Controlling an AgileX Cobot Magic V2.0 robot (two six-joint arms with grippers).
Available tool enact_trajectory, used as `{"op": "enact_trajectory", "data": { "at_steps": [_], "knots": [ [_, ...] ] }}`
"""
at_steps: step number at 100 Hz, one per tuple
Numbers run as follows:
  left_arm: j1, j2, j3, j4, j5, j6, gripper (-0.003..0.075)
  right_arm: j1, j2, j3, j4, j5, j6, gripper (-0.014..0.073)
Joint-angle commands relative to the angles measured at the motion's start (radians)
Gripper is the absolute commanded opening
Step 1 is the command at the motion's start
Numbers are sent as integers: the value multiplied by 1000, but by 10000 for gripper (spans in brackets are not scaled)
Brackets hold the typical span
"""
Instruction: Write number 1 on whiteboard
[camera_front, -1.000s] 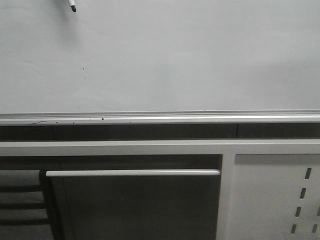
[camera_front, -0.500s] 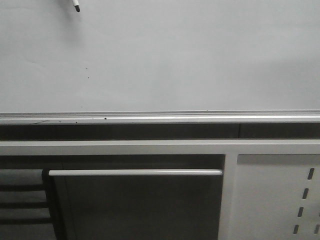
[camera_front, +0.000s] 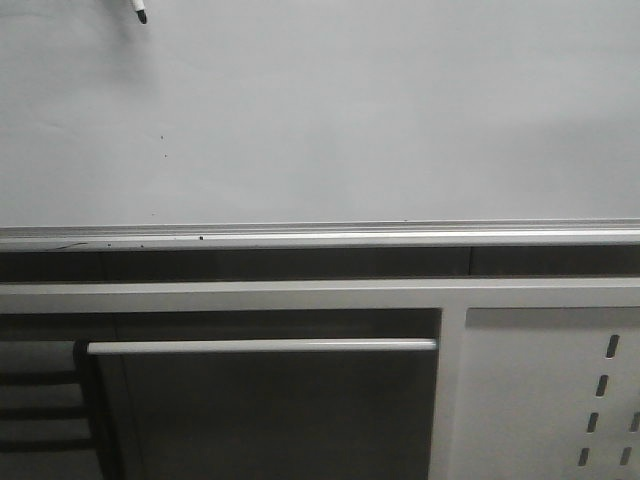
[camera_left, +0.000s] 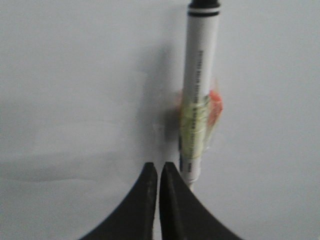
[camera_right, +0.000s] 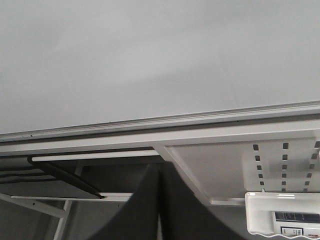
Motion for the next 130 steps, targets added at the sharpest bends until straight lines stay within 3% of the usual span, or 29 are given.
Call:
{"op": "enact_trajectory", "data": {
  "at_steps": [1, 12, 27, 34, 54, 91, 115, 130],
  "knots": [
    [-10, -4, -62, 24, 10, 25, -11, -3, 8, -37, 6, -48, -9, -52],
    [-10, -4, -70, 28, 19, 25, 80, -3, 8, -37, 6, -48, -9, -52],
    [-10, -4, -70, 7, 54, 25, 310, -3, 8, -37, 5, -48, -9, -52],
    [-10, -4, -70, 7, 51, 23, 365, -3, 8, -37, 5, -48, -9, -52],
    [-10, 8, -70, 7, -29, 21, 366, -3, 8, -37, 5, -48, -9, -52],
    [-8, 112, -157, -14, -56, 21, 362, -3, 8, -37, 5, -47, -9, -52],
    [-8, 120, -159, -19, -76, 21, 226, -3, 8, -37, 5, -45, -9, -52],
    [-8, 120, -159, -15, -88, 21, 221, -3, 8, -37, 5, -47, -9, -52]
  ]
}}
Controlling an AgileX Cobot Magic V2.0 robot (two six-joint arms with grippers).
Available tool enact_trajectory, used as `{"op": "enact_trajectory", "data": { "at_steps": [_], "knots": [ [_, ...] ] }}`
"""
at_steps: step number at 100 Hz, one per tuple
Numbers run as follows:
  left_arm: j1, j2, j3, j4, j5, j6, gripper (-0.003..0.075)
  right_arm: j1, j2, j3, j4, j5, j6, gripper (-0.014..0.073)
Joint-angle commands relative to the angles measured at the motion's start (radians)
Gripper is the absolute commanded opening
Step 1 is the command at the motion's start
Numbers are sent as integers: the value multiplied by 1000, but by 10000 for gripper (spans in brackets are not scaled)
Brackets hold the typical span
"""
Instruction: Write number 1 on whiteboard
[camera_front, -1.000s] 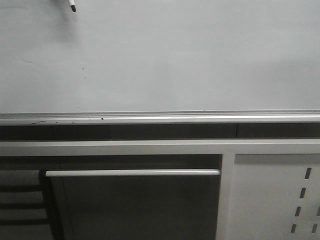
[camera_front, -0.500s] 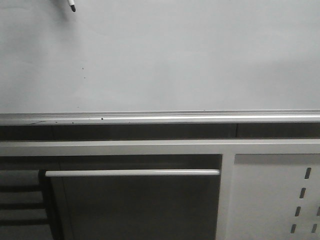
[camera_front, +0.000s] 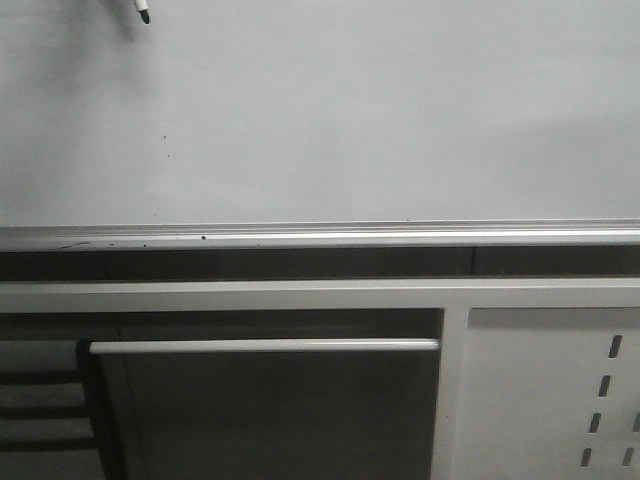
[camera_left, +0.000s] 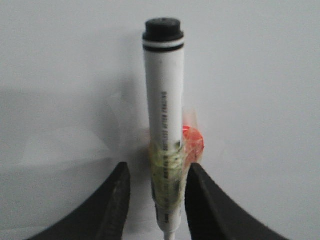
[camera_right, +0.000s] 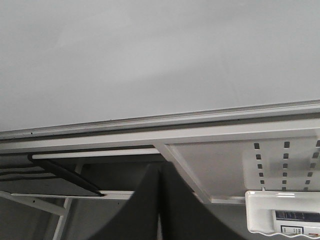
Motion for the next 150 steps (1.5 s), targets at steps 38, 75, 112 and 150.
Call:
{"op": "enact_trajectory", "data": {
  "at_steps": [38, 75, 112, 150],
  "knots": [
    [-6, 27, -66, 25, -59, -2, 221, -3, 8, -37, 9, -46, -9, -52],
    [-1, 27, -82, 25, -59, -2, 119, -3, 8, -37, 9, -45, -9, -52],
    [-1, 4, -82, 25, 68, 105, -20, -3, 8, -37, 9, -36, -9, -52],
    [-80, -22, -82, 191, 528, 212, -20, 61, 111, -158, 206, 212, -303, -51]
  ]
}}
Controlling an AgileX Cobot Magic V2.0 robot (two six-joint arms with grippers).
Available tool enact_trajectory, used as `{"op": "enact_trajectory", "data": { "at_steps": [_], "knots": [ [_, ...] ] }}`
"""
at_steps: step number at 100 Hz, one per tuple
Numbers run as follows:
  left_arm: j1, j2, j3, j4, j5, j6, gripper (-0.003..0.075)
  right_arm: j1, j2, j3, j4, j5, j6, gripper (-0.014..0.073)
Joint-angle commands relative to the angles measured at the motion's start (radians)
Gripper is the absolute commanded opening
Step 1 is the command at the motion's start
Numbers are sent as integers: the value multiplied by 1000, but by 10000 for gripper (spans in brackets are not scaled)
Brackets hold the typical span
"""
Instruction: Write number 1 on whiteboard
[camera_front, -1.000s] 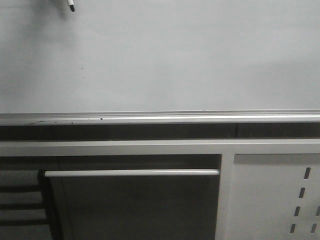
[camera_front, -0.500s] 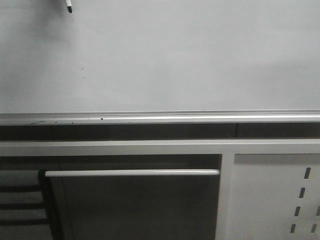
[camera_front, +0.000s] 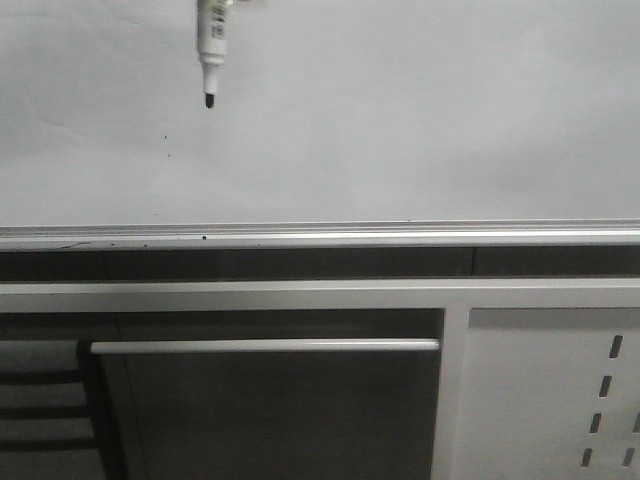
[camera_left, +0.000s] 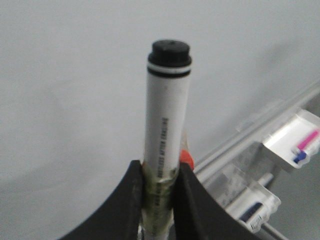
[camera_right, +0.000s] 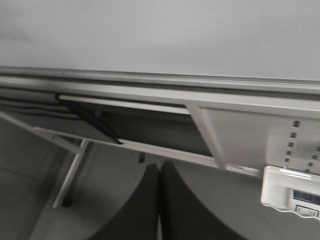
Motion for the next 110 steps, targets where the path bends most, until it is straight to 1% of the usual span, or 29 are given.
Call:
{"op": "enact_trajectory", "data": {
  "at_steps": [1, 7, 14, 29, 34, 45, 56, 71, 95, 110],
  "knots": [
    [-50, -26, -35, 77, 44, 8, -20, 20, 42, -90, 88, 26, -92, -50],
    [-86, -26, -35, 132, 66, 8, -20, 42, 83, -149, 96, 75, -106, -37],
    [-125, -20, -35, 178, 80, 8, -20, 74, 133, -220, 95, 127, -113, 2],
    [-179, 1, -35, 237, 92, 8, -20, 155, 253, -368, 97, 216, -113, 167],
    [-184, 13, -35, 239, 92, 8, -20, 179, 291, -409, 102, 245, -111, 193],
    [-188, 26, -35, 249, 94, 8, -20, 229, 370, -497, 109, 303, -111, 194],
    [-189, 40, -35, 270, 106, 8, -20, 275, 430, -568, 112, 319, -111, 194],
    [-189, 42, -35, 279, 103, 8, -20, 312, 493, -646, 113, 374, -111, 194],
    [-189, 43, -35, 287, 85, 8, -20, 354, 547, -673, 117, 405, -111, 194],
    [-189, 43, -35, 287, 53, 8, -20, 356, 563, -673, 117, 434, -111, 194]
  ]
}}
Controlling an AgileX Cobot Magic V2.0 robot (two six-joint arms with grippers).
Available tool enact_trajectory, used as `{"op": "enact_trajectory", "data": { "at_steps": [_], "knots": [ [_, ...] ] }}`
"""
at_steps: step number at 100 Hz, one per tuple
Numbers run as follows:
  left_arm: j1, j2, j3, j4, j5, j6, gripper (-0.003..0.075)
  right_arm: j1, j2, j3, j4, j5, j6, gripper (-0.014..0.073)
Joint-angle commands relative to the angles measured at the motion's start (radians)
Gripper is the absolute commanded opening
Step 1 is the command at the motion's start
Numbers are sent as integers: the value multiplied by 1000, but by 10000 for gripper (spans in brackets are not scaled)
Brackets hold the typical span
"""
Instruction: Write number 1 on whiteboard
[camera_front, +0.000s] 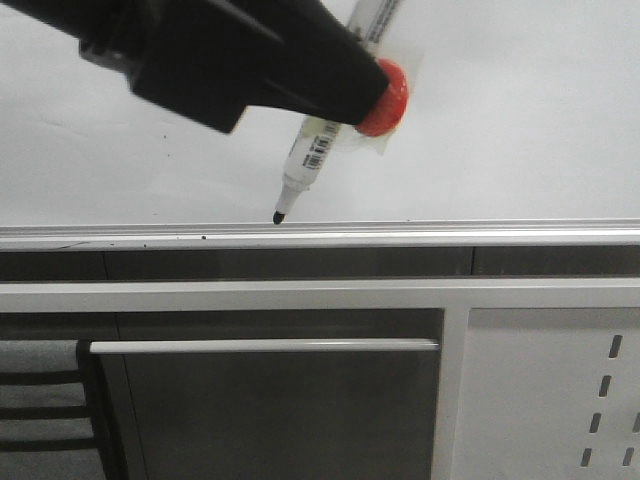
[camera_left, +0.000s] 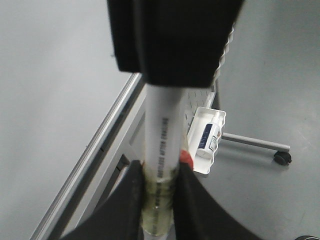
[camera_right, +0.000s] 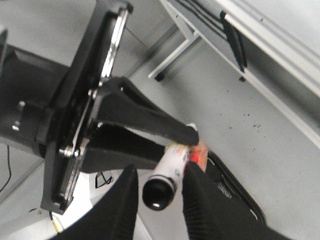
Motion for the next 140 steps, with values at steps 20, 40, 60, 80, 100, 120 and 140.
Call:
{"op": "enact_trajectory", "data": {
  "at_steps": [20, 40, 60, 80, 100, 120, 140],
  "knots": [
    [-10, -19, -35, -8, -77, -1, -20, 3, -14, -34, 49, -14, -12, 147],
    [-10, -19, -35, -8, -86, -1, -20, 3, -3, -34, 50, -15, -12, -71],
    [-10, -21, -35, -27, -88, -3, 59, 3, -3, -34, 50, -30, -13, -70],
    [41, -79, -35, -114, -83, -3, 357, 3, -12, -32, 29, -43, -13, -60],
    [152, -205, -35, -255, -98, -5, 448, 3, -77, 23, 7, -204, -5, -59],
    [280, -320, -26, -335, -98, -5, 403, 20, -264, 281, -7, -578, -5, -58],
    [363, -359, -23, -418, -98, -5, 270, 90, -399, 465, -30, -902, -5, -58]
  ]
}}
